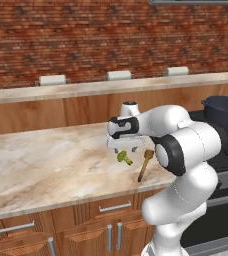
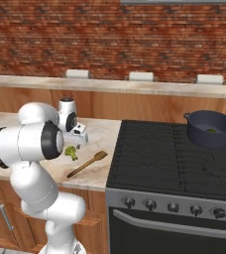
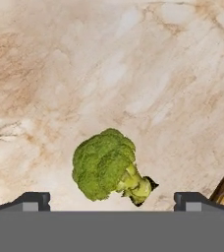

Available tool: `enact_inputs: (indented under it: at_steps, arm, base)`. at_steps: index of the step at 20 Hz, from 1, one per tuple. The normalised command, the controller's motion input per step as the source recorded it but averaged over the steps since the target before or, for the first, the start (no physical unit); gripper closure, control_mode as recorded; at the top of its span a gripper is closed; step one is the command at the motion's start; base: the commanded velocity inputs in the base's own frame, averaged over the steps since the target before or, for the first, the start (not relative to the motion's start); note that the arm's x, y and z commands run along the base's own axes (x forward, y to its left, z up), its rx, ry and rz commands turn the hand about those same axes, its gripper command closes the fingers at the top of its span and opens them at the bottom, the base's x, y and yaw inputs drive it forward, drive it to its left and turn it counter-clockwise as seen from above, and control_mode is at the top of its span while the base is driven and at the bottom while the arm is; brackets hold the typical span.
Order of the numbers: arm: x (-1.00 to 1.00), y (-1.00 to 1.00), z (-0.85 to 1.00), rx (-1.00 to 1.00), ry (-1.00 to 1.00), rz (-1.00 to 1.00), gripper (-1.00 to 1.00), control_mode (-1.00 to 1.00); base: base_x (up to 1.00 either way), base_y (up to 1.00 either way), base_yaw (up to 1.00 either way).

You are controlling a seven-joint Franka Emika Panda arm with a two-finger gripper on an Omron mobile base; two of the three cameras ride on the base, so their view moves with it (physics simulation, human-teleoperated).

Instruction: Put the lime and broccoli in the pot. Retrieve the spatula and lightly stir the vegetables in the pot.

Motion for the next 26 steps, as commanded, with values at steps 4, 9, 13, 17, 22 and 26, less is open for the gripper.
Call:
enact_inputs:
  at_steps: [4,9,13,17,22,26]
  arm:
    - [0.05,0.18,-0.09,0.00,0.04,0.00,-1.00,-1.00]
    - [0.00,0.11,-0.12,0.00,0.00,0.00,-1.00,-1.00]
    - [-0.05,-0.03,-0.16,0.00,0.00,-0.04,-1.00,-1.00]
    - [-0.09,-0.08,-0.11,0.00,0.00,-0.04,-1.00,-1.00]
    - [0.02,0.00,-0.15,0.00,0.00,-0.01,-1.00,-1.00]
    - [0.01,0.00,-0.22,0.00,0.00,-0.01,-1.00,-1.00]
  base:
    - [0.00,0.00,0.00]
    - [0.00,0.00,0.00]
    - [0.00,0.00,0.00]
    - [0.00,0.00,0.00]
    - [0.00,0.00,0.00]
    - [0.00,0.00,0.00]
